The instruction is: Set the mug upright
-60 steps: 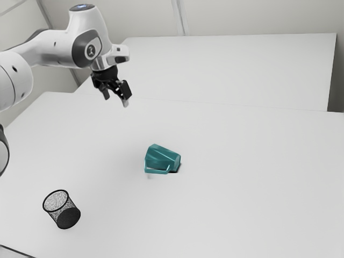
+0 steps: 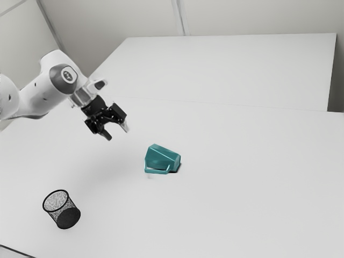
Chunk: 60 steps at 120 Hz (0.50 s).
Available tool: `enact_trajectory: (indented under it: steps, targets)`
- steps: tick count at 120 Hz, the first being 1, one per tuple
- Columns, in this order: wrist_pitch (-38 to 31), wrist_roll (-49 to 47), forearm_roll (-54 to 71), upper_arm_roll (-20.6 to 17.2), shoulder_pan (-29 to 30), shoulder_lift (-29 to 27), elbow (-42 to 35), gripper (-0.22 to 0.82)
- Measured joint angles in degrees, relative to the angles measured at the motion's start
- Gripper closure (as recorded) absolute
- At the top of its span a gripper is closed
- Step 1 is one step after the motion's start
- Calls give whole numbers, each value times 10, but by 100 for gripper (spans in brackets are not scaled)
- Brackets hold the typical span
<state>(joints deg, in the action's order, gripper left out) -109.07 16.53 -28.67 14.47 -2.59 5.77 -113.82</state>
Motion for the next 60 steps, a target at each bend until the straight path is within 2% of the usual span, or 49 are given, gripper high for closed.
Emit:
enact_trajectory:
  steps: [60]
  targets:
    - [3,73,-167,-1,-7,104,-10,0]
